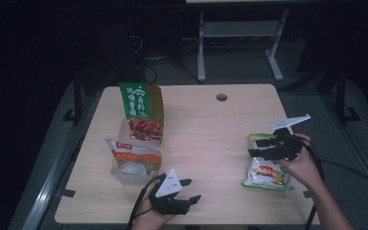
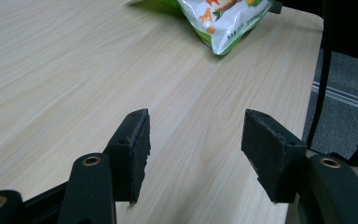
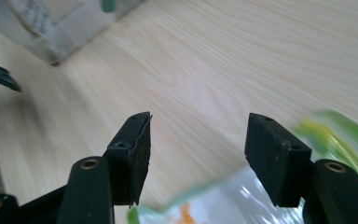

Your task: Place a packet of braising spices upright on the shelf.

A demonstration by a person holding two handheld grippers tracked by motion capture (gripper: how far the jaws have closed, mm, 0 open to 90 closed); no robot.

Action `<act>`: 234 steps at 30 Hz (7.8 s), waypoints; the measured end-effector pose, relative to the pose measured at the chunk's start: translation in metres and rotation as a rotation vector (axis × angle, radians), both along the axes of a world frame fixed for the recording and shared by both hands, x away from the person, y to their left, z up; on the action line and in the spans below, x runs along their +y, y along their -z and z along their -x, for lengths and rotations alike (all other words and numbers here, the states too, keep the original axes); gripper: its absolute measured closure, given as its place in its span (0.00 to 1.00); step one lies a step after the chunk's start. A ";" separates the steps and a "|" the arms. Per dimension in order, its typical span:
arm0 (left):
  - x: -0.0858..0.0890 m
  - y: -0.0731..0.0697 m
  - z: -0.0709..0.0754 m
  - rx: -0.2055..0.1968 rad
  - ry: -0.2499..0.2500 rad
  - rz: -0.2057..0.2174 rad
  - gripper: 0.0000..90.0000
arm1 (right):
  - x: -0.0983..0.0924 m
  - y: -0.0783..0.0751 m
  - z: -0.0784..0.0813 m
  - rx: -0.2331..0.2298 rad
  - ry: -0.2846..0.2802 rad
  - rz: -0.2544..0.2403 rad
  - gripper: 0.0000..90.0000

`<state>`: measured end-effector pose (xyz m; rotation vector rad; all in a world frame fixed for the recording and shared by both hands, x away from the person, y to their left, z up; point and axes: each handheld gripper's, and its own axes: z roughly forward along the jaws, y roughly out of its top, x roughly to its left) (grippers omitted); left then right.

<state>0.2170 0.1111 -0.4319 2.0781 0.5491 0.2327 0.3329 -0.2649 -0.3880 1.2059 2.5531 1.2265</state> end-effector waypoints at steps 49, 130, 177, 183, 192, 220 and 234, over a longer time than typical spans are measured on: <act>-0.027 0.008 -0.014 0.043 0.021 0.011 0.45 | -0.076 0.038 0.021 0.189 0.323 -0.124 1.00; -0.034 -0.011 -0.036 -0.030 -0.085 0.091 0.71 | 0.066 0.007 0.042 -0.048 -0.201 -0.055 0.93; 0.001 0.010 -0.009 0.000 0.017 0.034 0.42 | 0.223 -0.093 -0.051 -0.178 -0.388 -0.101 0.95; 0.001 0.010 -0.008 -0.005 0.021 0.038 0.41 | 0.244 -0.092 -0.057 -0.184 -0.421 -0.099 0.95; 0.004 0.010 -0.010 -0.003 0.023 0.035 0.40 | 0.267 -0.091 -0.066 -0.177 -0.444 -0.114 0.95; 0.004 0.012 -0.011 0.010 0.050 0.039 0.40 | 0.315 -0.062 -0.084 -0.131 -0.480 -0.146 0.95; 0.003 0.013 -0.010 0.027 0.049 0.044 0.40 | 0.327 -0.031 -0.087 -0.133 -0.482 -0.125 0.95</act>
